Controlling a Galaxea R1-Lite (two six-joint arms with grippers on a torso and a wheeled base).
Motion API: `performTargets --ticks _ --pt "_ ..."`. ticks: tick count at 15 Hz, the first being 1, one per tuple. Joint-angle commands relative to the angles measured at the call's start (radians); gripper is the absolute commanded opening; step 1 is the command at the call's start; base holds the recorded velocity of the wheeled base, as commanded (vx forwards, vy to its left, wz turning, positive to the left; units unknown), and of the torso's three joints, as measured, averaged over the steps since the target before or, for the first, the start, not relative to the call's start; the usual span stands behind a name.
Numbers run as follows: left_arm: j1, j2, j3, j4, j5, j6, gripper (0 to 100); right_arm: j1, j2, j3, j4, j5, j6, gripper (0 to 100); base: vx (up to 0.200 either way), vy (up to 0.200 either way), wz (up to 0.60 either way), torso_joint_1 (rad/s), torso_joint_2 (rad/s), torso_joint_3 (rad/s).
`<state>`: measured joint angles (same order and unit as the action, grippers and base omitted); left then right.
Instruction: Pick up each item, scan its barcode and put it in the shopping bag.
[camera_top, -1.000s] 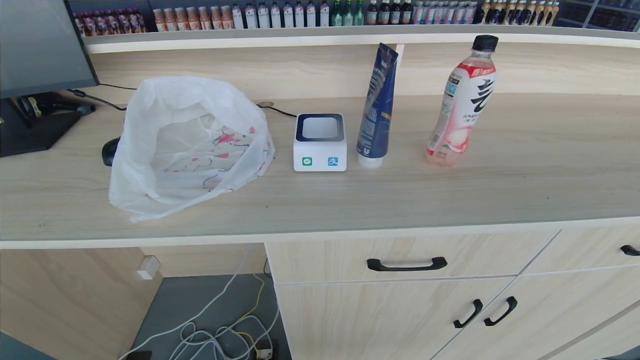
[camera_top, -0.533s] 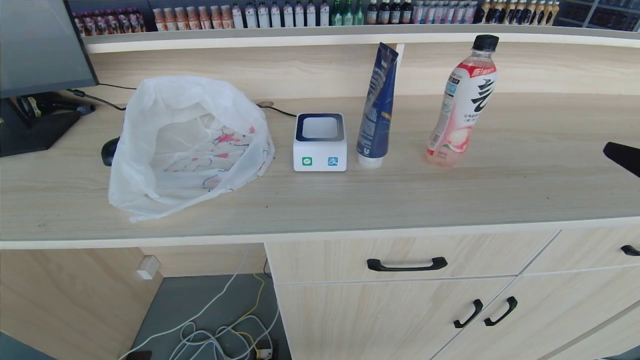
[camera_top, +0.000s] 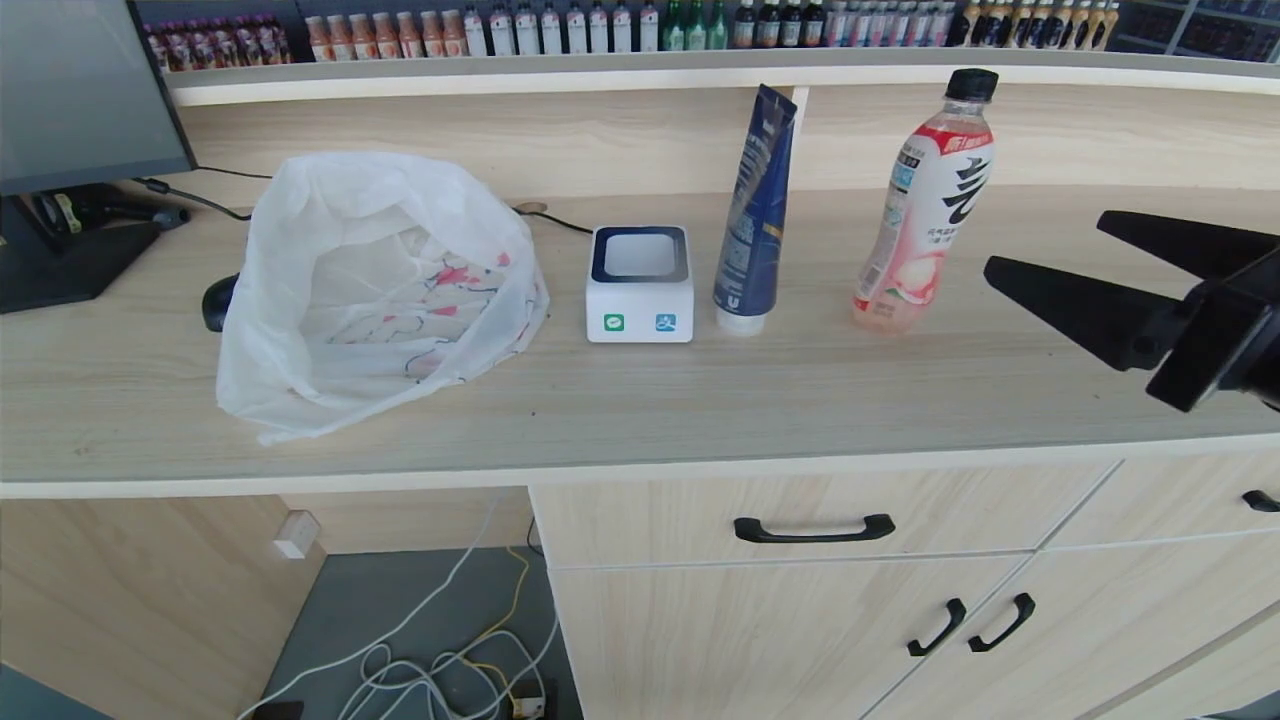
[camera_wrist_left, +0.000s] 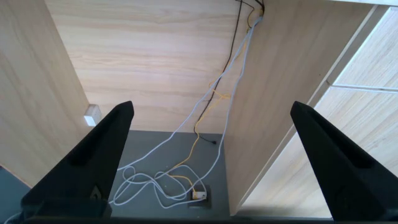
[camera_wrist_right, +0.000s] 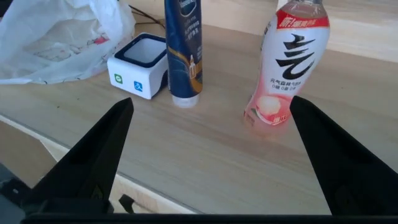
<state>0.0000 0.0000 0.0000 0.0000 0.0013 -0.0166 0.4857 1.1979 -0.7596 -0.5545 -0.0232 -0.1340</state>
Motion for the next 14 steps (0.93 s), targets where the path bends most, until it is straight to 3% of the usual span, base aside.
performTargets --ticks 1,2,4,9,14 --pt "0.000 0.002 0.000 0.000 0.000 0.000 100 0.080 0.138 -0.032 -0.050 -0.030 -0.001 100 0.000 0.000 0.00 0.000 0.00 0.000" --pt "0.000 0.002 0.000 0.000 0.000 0.000 100 0.143 0.166 -0.047 -0.065 -0.035 0.004 100 0.000 0.000 0.00 0.000 0.00 0.000" --pt "0.000 0.002 0.000 0.000 0.000 0.000 100 0.180 0.223 -0.106 -0.079 -0.078 0.004 100 0.000 0.000 0.00 0.000 0.00 0.000" --pt "0.000 0.002 0.000 0.000 0.000 0.000 100 0.180 0.332 -0.224 -0.073 -0.198 0.010 100 0.000 0.000 0.00 0.000 0.00 0.000" --pt "0.000 0.002 0.000 0.000 0.000 0.000 100 0.186 0.451 -0.331 -0.177 -0.281 0.013 100 0.000 0.000 0.00 0.000 0.00 0.000"
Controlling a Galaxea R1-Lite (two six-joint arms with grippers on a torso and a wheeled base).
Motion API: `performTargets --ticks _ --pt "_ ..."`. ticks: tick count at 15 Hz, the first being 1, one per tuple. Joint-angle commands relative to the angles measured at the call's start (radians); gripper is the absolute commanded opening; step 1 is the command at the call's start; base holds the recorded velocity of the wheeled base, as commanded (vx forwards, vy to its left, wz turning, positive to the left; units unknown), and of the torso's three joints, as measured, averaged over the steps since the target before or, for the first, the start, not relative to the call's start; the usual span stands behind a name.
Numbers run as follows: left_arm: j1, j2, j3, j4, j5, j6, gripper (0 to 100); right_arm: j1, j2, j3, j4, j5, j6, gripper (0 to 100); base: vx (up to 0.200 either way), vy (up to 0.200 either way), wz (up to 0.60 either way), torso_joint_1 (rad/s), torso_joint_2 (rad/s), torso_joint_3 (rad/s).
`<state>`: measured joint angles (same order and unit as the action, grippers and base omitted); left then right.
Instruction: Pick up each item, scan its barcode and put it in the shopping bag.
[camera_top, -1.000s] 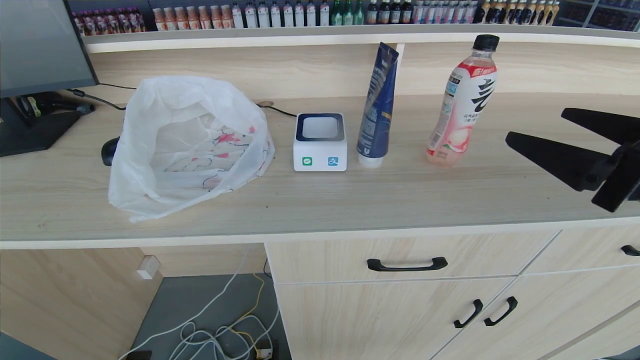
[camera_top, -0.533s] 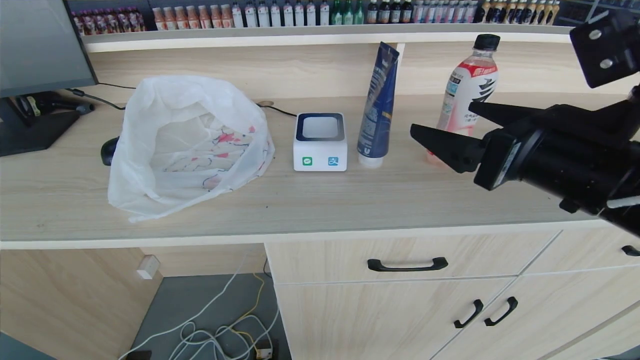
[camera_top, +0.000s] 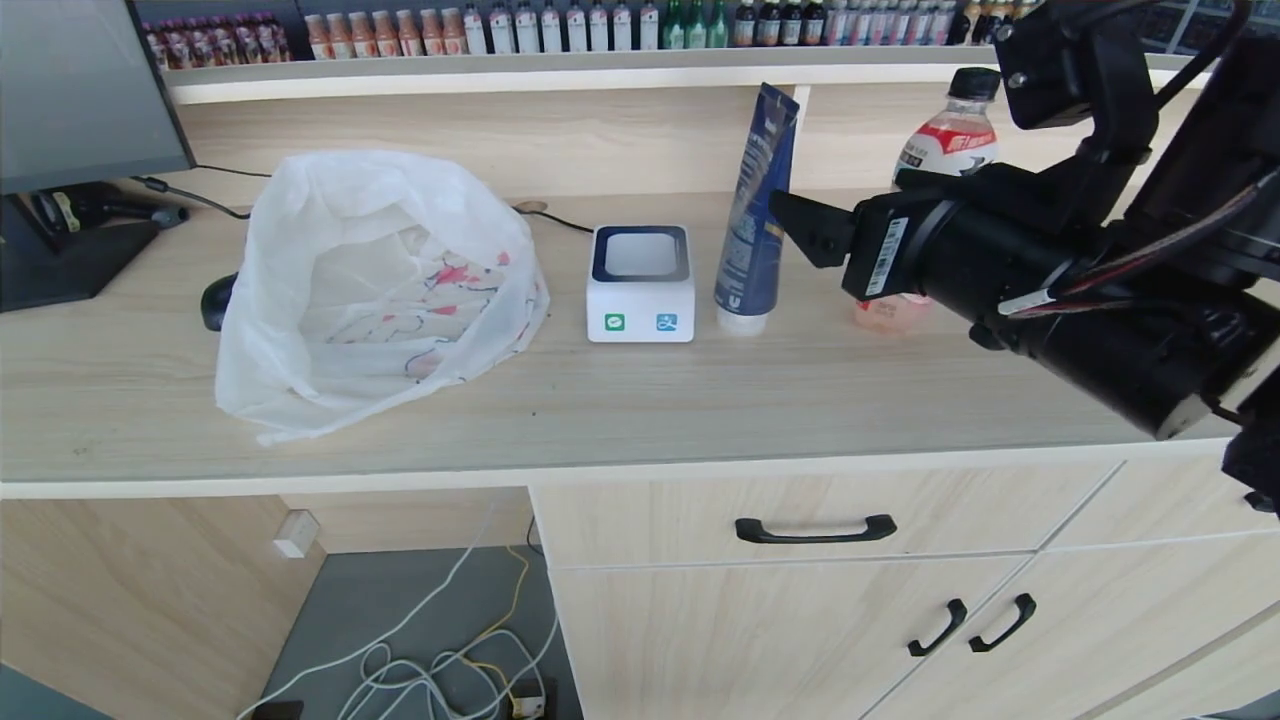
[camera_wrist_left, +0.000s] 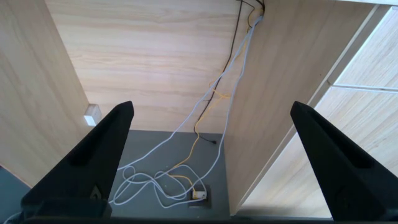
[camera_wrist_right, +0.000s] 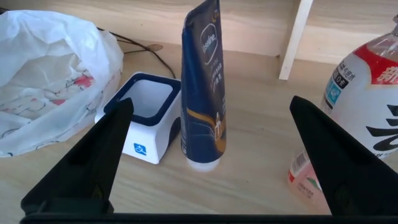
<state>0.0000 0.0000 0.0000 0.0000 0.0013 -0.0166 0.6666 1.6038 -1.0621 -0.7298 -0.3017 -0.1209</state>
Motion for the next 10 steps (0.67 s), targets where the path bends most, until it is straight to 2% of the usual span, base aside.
performTargets --ticks 1,5,10 --pt "0.000 0.002 0.000 0.000 0.000 0.000 100 0.007 0.068 -0.056 -0.002 -0.004 0.000 100 0.000 0.000 0.00 0.000 0.00 0.000" --pt "0.000 0.002 0.000 0.000 0.000 0.000 100 0.010 0.151 -0.093 -0.053 -0.051 0.000 100 0.000 0.000 0.00 0.000 0.00 0.000" --pt "0.000 0.002 0.000 0.000 0.000 0.000 100 0.007 0.211 -0.185 -0.049 -0.108 0.001 100 0.000 0.000 0.00 0.000 0.00 0.000"
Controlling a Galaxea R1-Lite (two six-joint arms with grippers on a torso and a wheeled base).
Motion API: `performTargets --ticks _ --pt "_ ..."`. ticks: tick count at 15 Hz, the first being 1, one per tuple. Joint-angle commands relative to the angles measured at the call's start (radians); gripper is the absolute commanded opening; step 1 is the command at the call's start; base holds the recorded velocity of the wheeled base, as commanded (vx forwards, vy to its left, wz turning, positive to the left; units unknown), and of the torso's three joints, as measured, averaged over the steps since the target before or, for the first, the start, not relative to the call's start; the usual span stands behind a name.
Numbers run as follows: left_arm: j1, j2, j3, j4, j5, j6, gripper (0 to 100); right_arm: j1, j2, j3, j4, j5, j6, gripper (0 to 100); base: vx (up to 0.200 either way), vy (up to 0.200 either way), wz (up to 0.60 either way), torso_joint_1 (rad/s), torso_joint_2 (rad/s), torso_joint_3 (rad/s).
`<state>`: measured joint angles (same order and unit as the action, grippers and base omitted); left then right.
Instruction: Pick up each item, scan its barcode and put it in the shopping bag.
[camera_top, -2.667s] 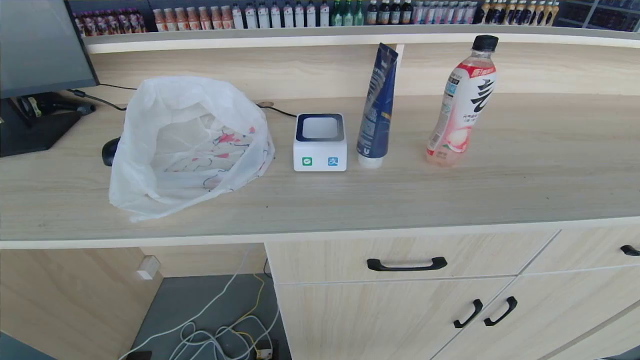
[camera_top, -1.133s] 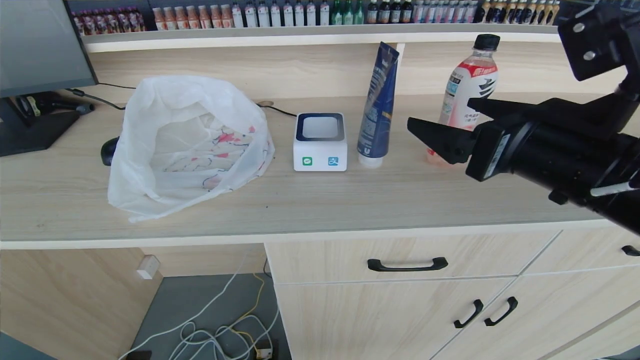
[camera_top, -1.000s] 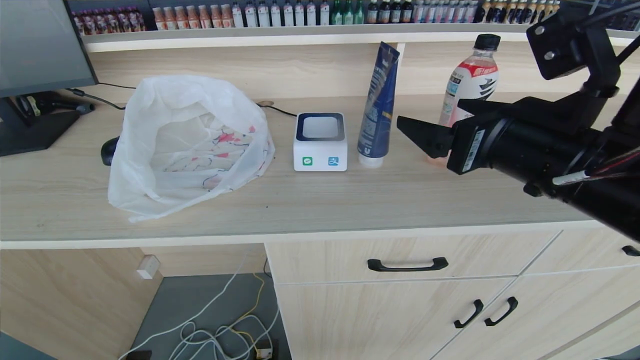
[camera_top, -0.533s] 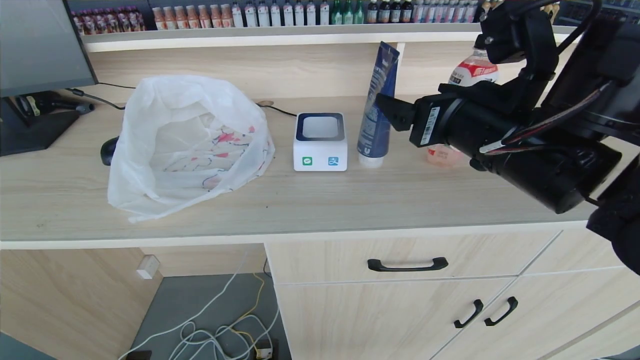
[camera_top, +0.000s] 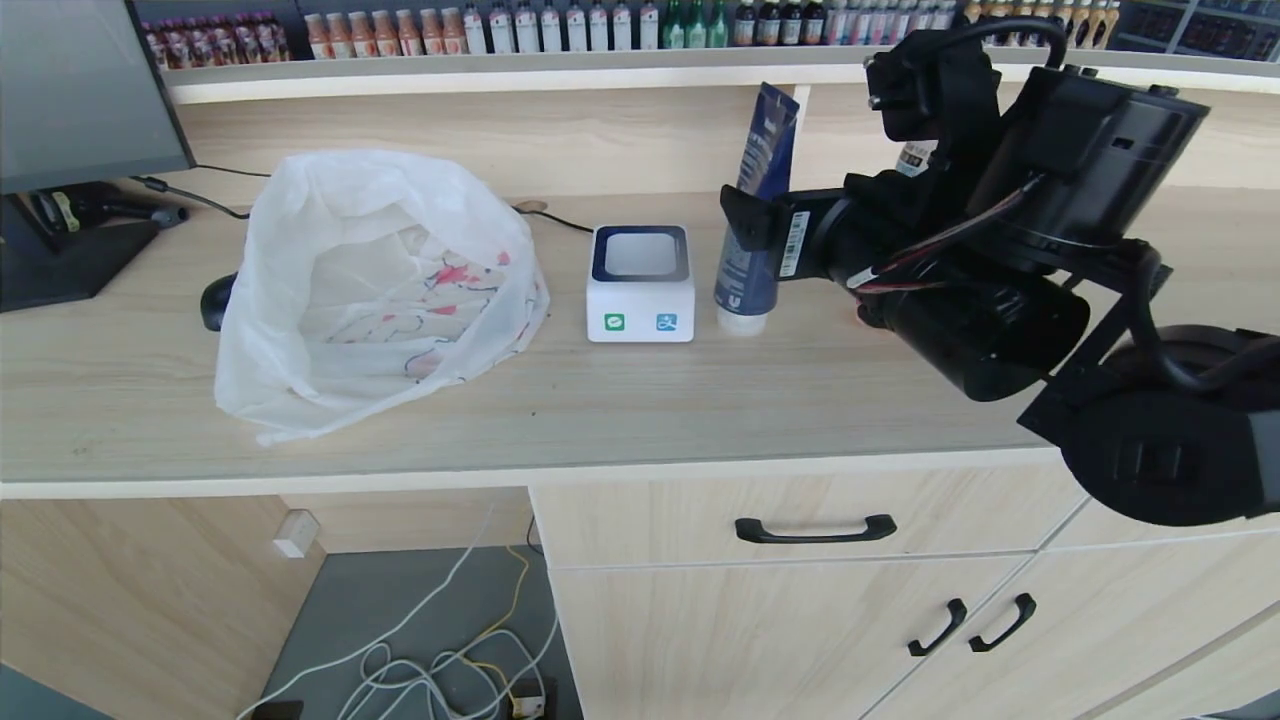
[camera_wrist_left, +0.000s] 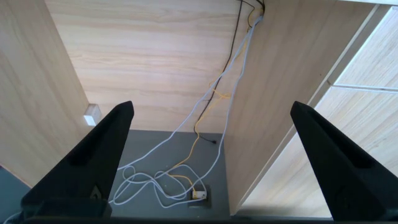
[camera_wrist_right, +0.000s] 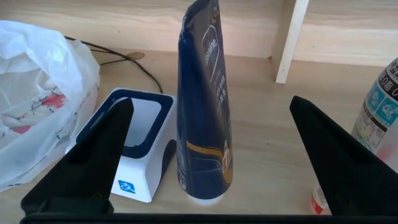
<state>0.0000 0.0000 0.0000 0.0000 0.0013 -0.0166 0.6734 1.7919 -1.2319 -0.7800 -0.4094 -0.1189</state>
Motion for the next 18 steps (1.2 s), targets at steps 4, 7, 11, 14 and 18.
performTargets --ticks 4,7,11,14,18 --pt "0.000 0.002 0.000 0.000 0.000 0.000 100 -0.002 0.070 -0.078 0.005 -0.002 0.001 100 0.000 0.000 0.00 0.000 0.00 0.000" --pt "0.000 0.000 0.000 0.000 0.000 0.000 100 -0.025 0.084 -0.095 0.005 -0.002 0.001 100 0.000 0.000 0.00 0.000 0.00 0.000" --pt "0.000 0.002 0.000 0.000 0.000 0.000 100 -0.054 0.115 -0.123 0.005 0.001 0.047 100 0.000 0.000 0.00 0.000 0.00 0.000" --pt "0.000 0.002 0.000 0.000 0.000 0.000 100 -0.034 0.147 -0.164 0.005 -0.002 0.050 100 0.000 0.000 0.00 0.000 0.00 0.000" --pt "0.000 0.002 0.000 0.000 0.000 0.000 100 -0.034 0.179 -0.190 0.005 0.000 0.051 100 0.000 0.000 0.00 0.000 0.00 0.000"
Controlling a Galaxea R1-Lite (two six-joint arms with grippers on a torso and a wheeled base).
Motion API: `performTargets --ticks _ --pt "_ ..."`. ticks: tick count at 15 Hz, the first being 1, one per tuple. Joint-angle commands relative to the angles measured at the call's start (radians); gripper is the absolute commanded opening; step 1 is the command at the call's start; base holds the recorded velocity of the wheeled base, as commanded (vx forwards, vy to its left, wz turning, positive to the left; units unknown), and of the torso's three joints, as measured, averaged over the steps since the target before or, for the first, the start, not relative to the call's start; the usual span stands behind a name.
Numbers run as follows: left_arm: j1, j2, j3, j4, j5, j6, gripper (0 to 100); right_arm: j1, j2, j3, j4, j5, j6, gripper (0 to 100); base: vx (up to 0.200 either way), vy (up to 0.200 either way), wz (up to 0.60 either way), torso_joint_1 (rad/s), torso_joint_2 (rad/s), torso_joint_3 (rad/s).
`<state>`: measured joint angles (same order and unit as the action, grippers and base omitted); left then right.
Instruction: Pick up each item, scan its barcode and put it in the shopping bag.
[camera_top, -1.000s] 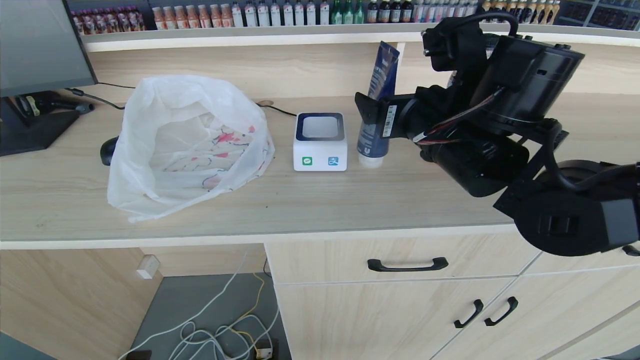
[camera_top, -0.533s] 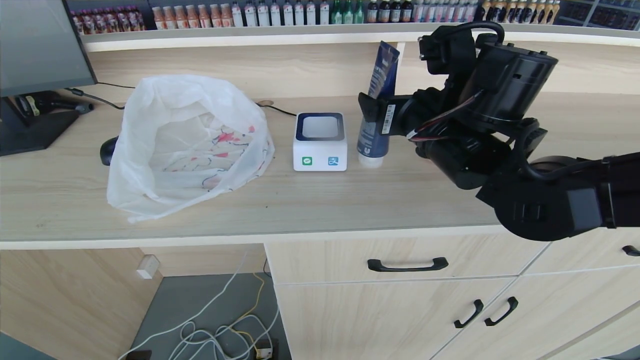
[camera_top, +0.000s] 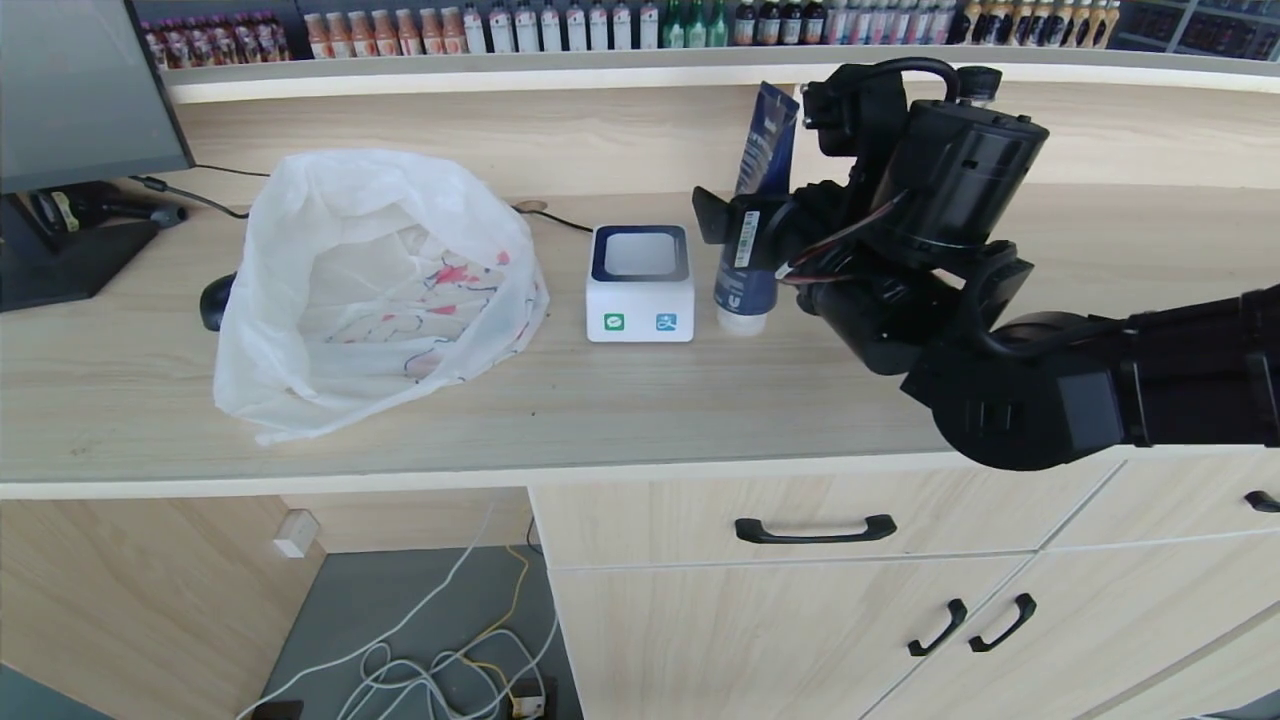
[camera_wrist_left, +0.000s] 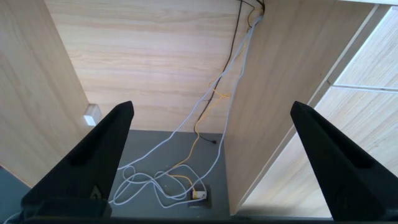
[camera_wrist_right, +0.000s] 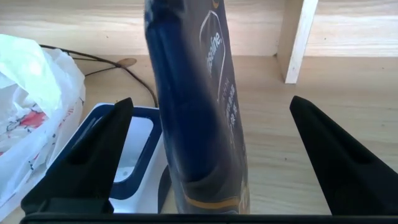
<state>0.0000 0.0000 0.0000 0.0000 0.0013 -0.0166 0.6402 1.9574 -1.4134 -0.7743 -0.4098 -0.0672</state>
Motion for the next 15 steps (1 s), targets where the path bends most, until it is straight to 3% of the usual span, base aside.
performTargets --ticks 1,15 --pt "0.000 0.002 0.000 0.000 0.000 0.000 100 -0.005 0.023 -0.013 -0.002 0.000 0.001 100 0.000 0.000 0.00 0.000 0.00 0.000" --pt "0.000 0.002 0.000 0.000 0.000 0.001 100 -0.014 0.074 -0.006 -0.017 0.002 0.012 100 0.000 0.000 0.00 0.000 0.00 0.000"
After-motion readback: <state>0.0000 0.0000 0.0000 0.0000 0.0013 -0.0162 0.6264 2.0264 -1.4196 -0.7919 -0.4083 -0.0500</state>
